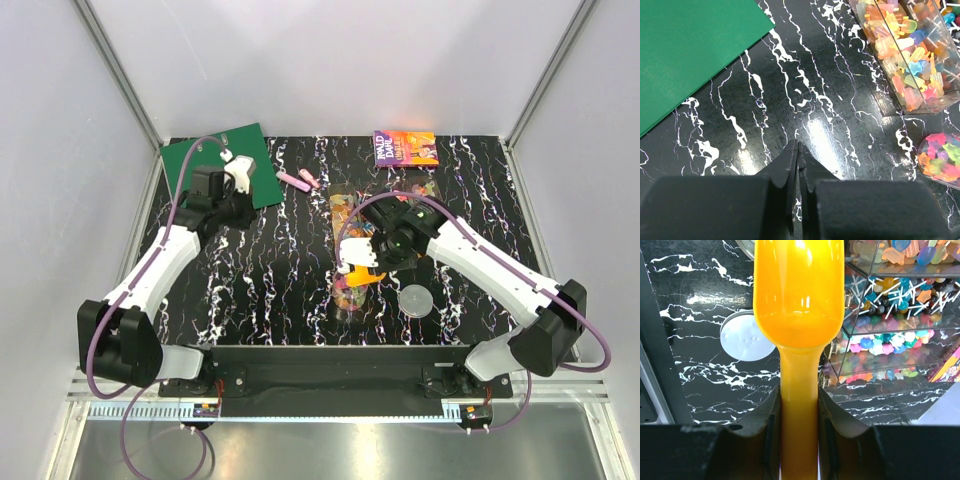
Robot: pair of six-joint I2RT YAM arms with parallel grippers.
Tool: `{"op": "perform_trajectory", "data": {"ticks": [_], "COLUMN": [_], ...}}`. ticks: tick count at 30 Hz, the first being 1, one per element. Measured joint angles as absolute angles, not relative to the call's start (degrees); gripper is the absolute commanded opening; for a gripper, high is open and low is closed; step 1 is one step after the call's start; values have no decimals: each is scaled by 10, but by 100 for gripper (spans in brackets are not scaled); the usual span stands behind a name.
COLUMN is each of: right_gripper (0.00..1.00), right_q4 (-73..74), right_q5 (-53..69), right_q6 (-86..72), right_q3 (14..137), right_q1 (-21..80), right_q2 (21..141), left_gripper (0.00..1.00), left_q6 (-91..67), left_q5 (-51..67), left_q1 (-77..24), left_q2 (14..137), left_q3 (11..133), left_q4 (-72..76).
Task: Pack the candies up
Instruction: Place the fake candies in the packing bottle.
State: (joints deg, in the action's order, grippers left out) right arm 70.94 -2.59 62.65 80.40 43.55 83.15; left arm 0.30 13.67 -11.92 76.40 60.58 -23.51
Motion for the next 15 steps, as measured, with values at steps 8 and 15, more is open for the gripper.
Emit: {"op": "perform_trajectory", "data": {"ticks": [8,15], "right_gripper": [0,0], "right_q4": [736,718], "right_q5": [-51,-46], "right_q6": [603,523], "right_q3": [841,889], "right_q1": [442,442], "right_q2": [833,833], "left_gripper": [39,0], "left_q6": [-6,-44], "left_q5": [157,298], "left_q1": [-119,-118], "left_q2": [767,790], "left_q3": [617,712], "left_q4": [-246,-278]}}
